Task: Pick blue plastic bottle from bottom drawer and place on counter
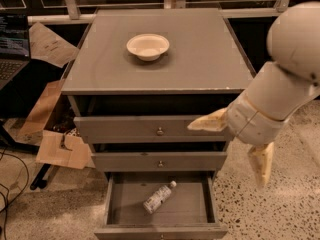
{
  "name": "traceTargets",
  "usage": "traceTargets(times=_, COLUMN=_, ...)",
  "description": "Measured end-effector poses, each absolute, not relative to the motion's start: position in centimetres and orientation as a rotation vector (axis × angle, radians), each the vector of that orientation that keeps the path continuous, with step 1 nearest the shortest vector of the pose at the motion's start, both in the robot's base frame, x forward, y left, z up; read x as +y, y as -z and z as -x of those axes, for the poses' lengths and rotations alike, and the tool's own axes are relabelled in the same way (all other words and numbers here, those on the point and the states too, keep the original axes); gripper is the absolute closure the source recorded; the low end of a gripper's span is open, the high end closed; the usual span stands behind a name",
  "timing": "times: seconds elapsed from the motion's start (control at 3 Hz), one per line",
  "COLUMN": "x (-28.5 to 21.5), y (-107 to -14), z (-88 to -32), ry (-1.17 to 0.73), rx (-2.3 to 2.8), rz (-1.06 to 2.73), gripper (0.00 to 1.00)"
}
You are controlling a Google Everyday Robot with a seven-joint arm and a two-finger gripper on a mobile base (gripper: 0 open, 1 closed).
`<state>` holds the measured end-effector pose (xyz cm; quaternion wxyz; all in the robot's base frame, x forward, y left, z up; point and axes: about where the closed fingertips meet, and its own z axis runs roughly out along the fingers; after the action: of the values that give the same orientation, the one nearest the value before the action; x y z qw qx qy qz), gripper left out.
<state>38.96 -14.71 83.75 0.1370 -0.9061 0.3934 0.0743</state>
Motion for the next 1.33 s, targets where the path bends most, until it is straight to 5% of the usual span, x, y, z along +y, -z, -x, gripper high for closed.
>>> traceTargets(times=0.67, x=-13.6, y=-74.7, z=-38.4, ry=-0.540, rx=1.089, rz=2.610, gripper=0.00)
traceTargets(times=1.33, x=-12.9, y=-73.8, z=-38.1, ry=-0.476, rx=1.123, rz=2.616, gripper=0.00)
